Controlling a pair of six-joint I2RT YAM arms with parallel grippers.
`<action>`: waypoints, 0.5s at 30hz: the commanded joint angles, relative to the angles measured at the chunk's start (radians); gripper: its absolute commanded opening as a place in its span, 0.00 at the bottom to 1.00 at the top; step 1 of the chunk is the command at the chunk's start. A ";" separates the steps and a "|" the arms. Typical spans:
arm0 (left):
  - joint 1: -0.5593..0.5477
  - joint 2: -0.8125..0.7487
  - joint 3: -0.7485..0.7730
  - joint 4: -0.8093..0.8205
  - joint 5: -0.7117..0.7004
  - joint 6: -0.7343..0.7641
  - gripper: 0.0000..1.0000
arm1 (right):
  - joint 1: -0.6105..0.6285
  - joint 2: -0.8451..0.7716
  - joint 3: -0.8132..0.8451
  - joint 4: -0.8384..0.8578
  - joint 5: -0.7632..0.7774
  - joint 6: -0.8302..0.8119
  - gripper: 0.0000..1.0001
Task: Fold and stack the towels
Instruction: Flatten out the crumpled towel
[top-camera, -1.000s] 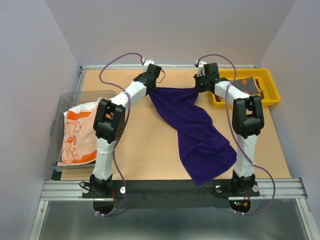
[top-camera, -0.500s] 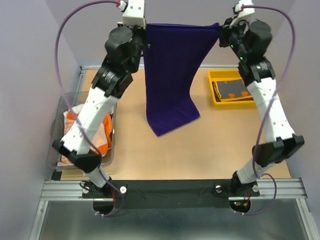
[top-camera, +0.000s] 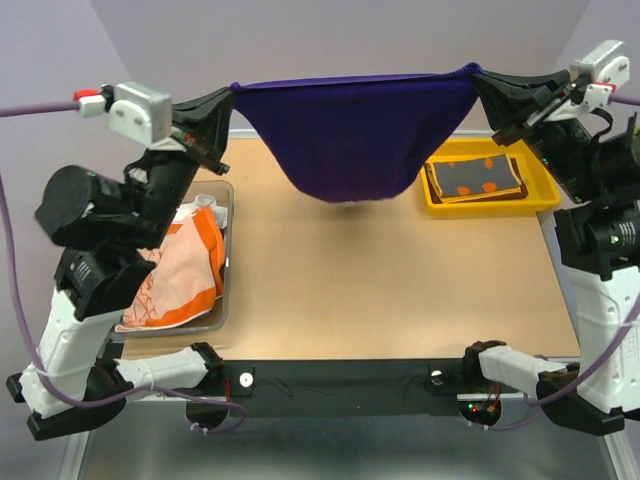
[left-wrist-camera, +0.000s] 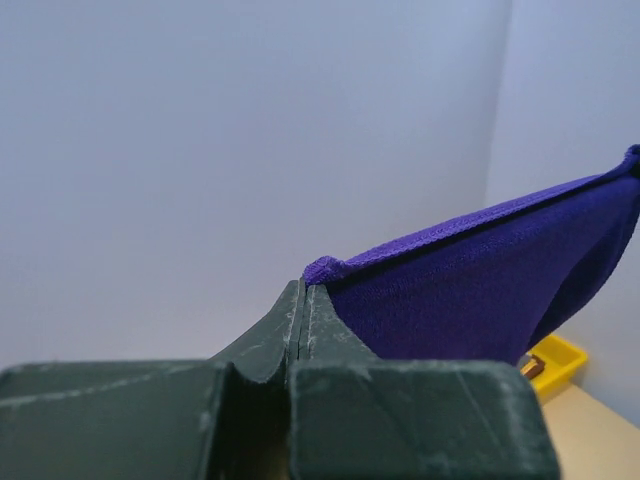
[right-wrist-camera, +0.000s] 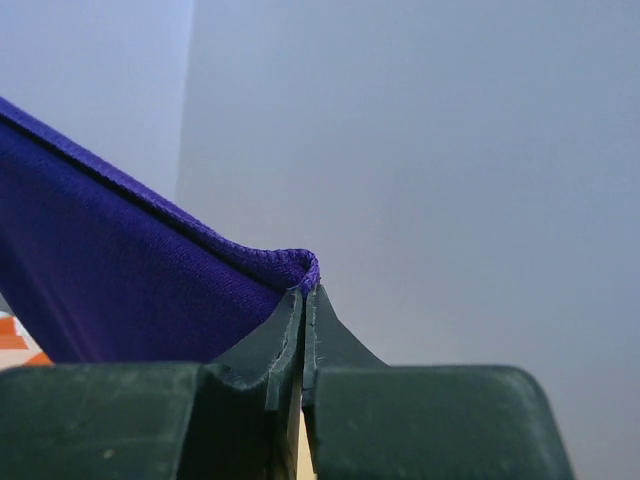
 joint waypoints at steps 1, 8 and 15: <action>0.011 -0.061 0.075 0.043 0.005 0.059 0.00 | -0.018 -0.011 0.045 0.001 0.011 0.004 0.01; 0.011 0.022 0.194 0.051 -0.139 0.092 0.00 | -0.018 0.074 0.177 0.006 -0.006 0.026 0.01; 0.037 0.236 0.255 0.159 -0.437 0.219 0.00 | -0.018 0.272 0.271 0.018 0.159 0.035 0.01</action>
